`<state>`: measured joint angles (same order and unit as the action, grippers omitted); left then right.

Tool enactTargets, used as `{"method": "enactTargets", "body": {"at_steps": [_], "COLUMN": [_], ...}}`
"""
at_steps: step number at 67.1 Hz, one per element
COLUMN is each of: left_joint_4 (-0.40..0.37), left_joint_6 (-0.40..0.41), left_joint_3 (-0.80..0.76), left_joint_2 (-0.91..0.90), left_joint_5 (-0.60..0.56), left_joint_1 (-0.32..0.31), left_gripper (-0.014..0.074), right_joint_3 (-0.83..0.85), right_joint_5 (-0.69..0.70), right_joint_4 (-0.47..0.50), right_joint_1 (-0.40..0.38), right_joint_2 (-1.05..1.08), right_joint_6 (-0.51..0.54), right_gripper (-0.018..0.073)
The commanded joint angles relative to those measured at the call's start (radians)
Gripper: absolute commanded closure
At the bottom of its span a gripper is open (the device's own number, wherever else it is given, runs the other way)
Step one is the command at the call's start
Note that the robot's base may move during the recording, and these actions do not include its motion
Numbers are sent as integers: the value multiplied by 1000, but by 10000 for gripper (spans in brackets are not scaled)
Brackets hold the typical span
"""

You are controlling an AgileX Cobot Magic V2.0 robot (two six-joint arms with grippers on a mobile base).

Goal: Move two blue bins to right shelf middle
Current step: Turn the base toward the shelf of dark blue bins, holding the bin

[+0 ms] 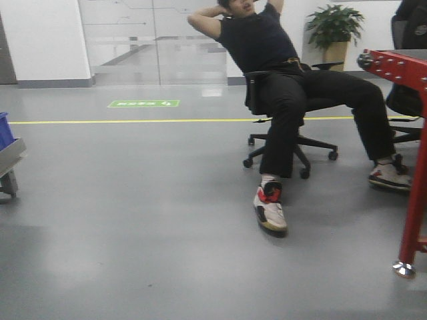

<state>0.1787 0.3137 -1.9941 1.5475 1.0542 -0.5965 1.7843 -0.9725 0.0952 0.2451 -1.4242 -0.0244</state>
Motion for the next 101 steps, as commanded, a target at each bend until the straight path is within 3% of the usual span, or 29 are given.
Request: {"method": "enactTargets", "body": {"at_steps": [1,101], "left_joint_4": [14,14], "left_joint_6": [-22,-22], "left_joint_3": [-21,-21], "left_joint_2": [-25,-25], "left_joint_5": [-85,-85], "left_joint_1": [-4,-4], "left_gripper": [707,707], "right_joint_3": [15,15], "right_joint_5": [90,90], "right_joint_4": [-20,-20], "right_joint_1": [-5,-5], "right_joint_2": [12,12], "right_joint_6": [16,16], "right_gripper": [712,712]}}
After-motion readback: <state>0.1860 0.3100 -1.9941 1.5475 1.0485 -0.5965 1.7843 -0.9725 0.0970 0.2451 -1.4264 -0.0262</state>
